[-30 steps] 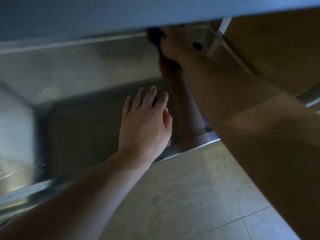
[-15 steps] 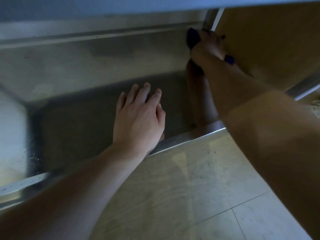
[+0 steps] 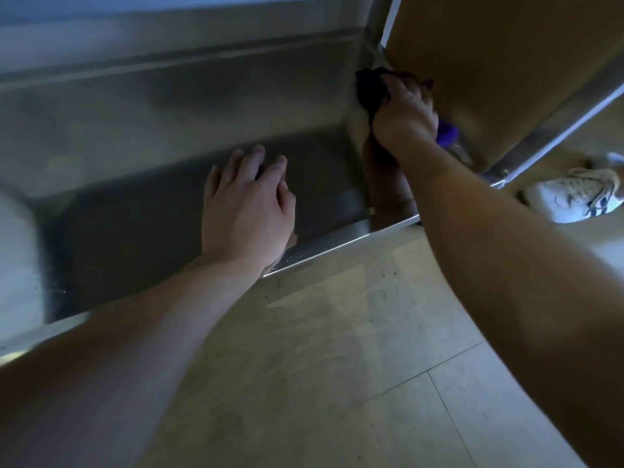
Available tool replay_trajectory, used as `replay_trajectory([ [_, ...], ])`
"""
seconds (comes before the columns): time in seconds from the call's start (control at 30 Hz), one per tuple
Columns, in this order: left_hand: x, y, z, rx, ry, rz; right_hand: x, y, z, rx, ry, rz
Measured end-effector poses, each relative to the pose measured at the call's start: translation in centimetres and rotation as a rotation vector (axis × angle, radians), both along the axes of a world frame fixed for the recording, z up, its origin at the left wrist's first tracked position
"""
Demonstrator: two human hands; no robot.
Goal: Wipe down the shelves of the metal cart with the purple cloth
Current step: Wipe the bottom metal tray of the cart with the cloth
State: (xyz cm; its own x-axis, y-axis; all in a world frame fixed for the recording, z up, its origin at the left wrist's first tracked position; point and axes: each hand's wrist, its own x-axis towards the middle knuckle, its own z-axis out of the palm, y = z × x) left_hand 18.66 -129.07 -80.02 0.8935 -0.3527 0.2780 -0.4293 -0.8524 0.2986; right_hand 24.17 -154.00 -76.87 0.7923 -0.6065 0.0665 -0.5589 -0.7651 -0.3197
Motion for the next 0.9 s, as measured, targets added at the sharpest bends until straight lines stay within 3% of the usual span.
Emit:
replay_trajectory([
  [0.17, 0.4, 0.0, -0.1, -0.019, -0.006, -0.009, -2.5, 7.4, -0.9, 0.018, -0.092, 0.4],
  [0.23, 0.4, 0.1, 0.0, -0.035, -0.011, -0.013, -4.1, 7.4, -1.2, 0.008, -0.086, 0.459],
  [0.5, 0.2, -0.6, 0.1, -0.04, -0.005, 0.007, -7.4, -1.2, -0.5, -0.039, -0.034, -0.009],
  [0.57, 0.3, -0.8, 0.1, -0.037, -0.014, 0.004, -7.1, 0.8, -0.2, 0.002, -0.022, 0.03],
  [0.73, 0.4, -0.6, 0.2, -0.042, -0.041, -0.006, -7.9, 4.6, -0.5, -0.028, -0.003, 0.473],
  [0.9, 0.4, -1.1, 0.1, -0.038, -0.035, 0.003, -9.3, -2.5, 0.1, -0.04, 0.014, 0.033],
])
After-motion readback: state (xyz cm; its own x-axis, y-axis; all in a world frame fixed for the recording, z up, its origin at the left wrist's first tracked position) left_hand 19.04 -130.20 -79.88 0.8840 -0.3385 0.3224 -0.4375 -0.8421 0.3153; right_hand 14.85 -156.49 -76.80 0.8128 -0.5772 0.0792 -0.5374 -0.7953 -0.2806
